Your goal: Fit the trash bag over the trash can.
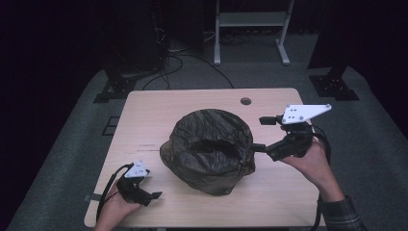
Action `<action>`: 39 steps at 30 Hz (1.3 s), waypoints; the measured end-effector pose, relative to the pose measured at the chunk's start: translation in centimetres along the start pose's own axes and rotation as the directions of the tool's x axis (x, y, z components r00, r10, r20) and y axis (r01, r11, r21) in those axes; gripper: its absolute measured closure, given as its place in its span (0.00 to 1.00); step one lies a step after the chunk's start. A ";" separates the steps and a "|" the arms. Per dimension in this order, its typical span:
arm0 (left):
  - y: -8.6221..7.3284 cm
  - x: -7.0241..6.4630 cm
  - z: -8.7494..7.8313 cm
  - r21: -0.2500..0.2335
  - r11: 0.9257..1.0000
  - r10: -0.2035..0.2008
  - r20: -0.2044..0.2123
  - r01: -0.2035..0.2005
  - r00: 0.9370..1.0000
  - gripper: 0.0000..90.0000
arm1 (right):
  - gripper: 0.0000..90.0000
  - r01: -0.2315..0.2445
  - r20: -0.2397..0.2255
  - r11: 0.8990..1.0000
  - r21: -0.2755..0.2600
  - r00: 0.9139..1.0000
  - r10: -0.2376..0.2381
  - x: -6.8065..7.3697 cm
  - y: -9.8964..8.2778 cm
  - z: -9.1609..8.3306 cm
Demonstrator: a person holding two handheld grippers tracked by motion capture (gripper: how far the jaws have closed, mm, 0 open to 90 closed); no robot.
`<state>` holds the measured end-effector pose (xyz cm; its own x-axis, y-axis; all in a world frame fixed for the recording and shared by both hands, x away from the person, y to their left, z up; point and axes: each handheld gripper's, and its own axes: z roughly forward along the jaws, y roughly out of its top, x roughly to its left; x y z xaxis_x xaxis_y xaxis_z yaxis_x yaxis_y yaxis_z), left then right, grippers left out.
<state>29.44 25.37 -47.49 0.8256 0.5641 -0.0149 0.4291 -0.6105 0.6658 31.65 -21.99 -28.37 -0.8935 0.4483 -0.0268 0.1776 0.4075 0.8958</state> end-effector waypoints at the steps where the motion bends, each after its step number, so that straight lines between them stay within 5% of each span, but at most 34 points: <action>1: -0.1 -0.1 0.1 -0.003 1.000 0.010 -0.007 -0.010 1.000 0.02 | 0.11 0.007 -0.004 1.000 0.010 1.000 -0.007 0.0 0.3 0.2; 12: -0.7 -0.2 0.5 -0.067 0.997 0.027 -0.011 -0.028 1.000 0.00 | 0.11 0.079 -0.067 0.987 0.139 0.995 -0.071 0.3 2.5 4.3; 24: -0.7 -0.2 0.5 -0.065 0.997 0.030 -0.010 -0.030 1.000 0.00 | 0.12 0.114 -0.118 0.935 0.337 0.990 -0.078 0.3 2.1 8.9; 30: -0.7 -0.2 0.5 -0.064 0.997 0.030 -0.009 -0.031 0.999 0.00 | 0.12 0.121 -0.145 0.892 0.436 0.987 -0.063 0.7 1.9 10.3; 33: -0.7 -0.2 0.5 -0.065 0.997 0.030 -0.009 -0.031 0.999 0.00 | 0.12 0.118 -0.157 0.878 0.464 0.986 -0.049 0.7 2.0 10.6; 39: -0.7 -0.2 0.5 -0.065 0.997 0.030 -0.009 -0.031 1.000 0.00 | 0.12 0.123 -0.154 0.814 0.568 0.987 -0.041 1.0 2.5 11.2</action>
<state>29.12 25.44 -48.32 0.8347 0.5505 0.0120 0.3791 -0.5902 0.7127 35.82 -11.59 -31.13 -0.9530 0.3030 0.0053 0.2692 0.8385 0.4738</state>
